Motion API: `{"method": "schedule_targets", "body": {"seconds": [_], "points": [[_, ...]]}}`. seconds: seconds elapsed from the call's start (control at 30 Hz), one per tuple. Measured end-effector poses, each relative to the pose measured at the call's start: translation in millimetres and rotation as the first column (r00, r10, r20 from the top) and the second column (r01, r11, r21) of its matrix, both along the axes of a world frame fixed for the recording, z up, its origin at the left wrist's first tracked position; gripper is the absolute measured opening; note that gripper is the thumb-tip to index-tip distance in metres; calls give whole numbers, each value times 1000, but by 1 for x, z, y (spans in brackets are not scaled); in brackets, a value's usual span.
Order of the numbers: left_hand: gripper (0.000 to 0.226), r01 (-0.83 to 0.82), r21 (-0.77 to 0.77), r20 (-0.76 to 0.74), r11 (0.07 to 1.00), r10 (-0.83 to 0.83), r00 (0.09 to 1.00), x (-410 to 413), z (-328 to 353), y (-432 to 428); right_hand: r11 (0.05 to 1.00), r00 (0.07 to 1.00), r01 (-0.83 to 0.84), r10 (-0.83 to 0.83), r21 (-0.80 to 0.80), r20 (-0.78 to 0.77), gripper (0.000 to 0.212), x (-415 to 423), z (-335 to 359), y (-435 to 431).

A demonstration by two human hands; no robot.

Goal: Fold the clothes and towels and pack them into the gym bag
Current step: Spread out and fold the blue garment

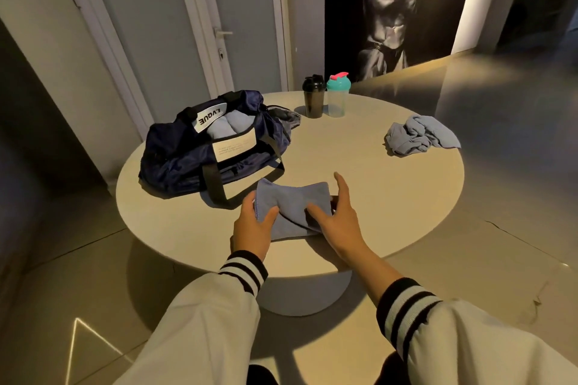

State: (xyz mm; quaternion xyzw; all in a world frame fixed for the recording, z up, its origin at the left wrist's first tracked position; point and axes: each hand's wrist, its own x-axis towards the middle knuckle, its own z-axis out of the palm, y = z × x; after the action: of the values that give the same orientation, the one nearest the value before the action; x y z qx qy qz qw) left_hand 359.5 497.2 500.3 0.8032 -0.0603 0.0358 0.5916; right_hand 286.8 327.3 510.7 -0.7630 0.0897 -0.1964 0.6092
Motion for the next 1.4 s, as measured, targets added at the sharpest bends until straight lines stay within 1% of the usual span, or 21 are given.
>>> {"method": "schedule_targets", "body": {"seconds": [0.03,0.07,0.13,0.2,0.23,0.3,0.4,0.47,0.5,0.67,0.73,0.8,0.87,0.93,1.03,1.1,1.13,1.2,1.27,1.33,1.4], "points": [[50,-12,-23,8,1000,12,1000,0,-2,1,1000,1000,5,-5,-15,20,70,-1,-3,0],[54,-21,-38,26,999,22,999,1,-4,2,997,1000,5,-4,-73,14,57,0,-6,0],[59,-19,-19,59,1000,20,998,0,-6,4,972,1000,1,-1,-235,-1,30,1,-11,1],[60,27,10,87,1000,-27,996,-2,-6,5,937,1000,0,-7,-349,-20,14,5,-15,0],[61,62,30,99,998,-65,993,-2,-6,5,926,999,0,-12,-377,-29,15,8,-17,-1],[58,127,93,135,988,-139,981,-5,-5,3,886,998,10,-40,-464,-54,32,11,-18,-1],[37,120,219,145,968,-154,977,-8,-8,0,833,991,26,-95,-553,-97,43,13,-18,3],[26,96,206,119,974,-123,985,-5,-13,1,800,986,30,-122,-599,-113,43,13,-19,6],[25,91,207,110,974,-116,987,-3,-15,2,779,983,36,-141,-627,-118,42,14,-19,6],[38,39,340,144,940,-93,985,4,-17,2,740,972,93,-213,-666,-101,43,15,-22,7],[38,32,343,172,939,-96,981,0,-15,3,735,965,116,-243,-668,-100,41,13,-23,8],[33,66,323,219,944,-142,965,-4,-13,4,720,955,143,-281,-679,-97,40,12,-24,7],[30,127,380,244,916,-232,942,-9,-14,3,707,951,180,-303,-684,-63,39,10,-24,6],[33,165,465,228,870,-298,927,-11,-13,3,710,957,226,-289,-668,16,36,7,-24,6],[50,222,533,173,816,-362,916,-10,-13,4,733,979,202,-155,-649,129,39,-2,-27,3],[59,266,573,129,775,-406,905,-6,-12,6,722,991,123,-54,-681,122,42,-7,-30,-3],[59,279,576,120,768,-417,901,-6,-10,7,722,997,69,-23,-689,76,43,-7,-29,-5],[53,274,557,139,784,-413,900,-10,-5,6,739,999,-9,-17,-673,-32,47,-6,-26,-9],[44,242,488,155,838,-356,921,-14,2,5,723,997,-37,-18,-690,-72,46,-5,-26,-8],[33,224,298,138,928,-274,952,-16,0,9,684,1000,-16,3,-729,-18,39,-6,-28,-4],[25,209,54,91,976,-213,973,-18,-1,11,676,996,24,49,-737,78,29,-11,-28,1]]}}
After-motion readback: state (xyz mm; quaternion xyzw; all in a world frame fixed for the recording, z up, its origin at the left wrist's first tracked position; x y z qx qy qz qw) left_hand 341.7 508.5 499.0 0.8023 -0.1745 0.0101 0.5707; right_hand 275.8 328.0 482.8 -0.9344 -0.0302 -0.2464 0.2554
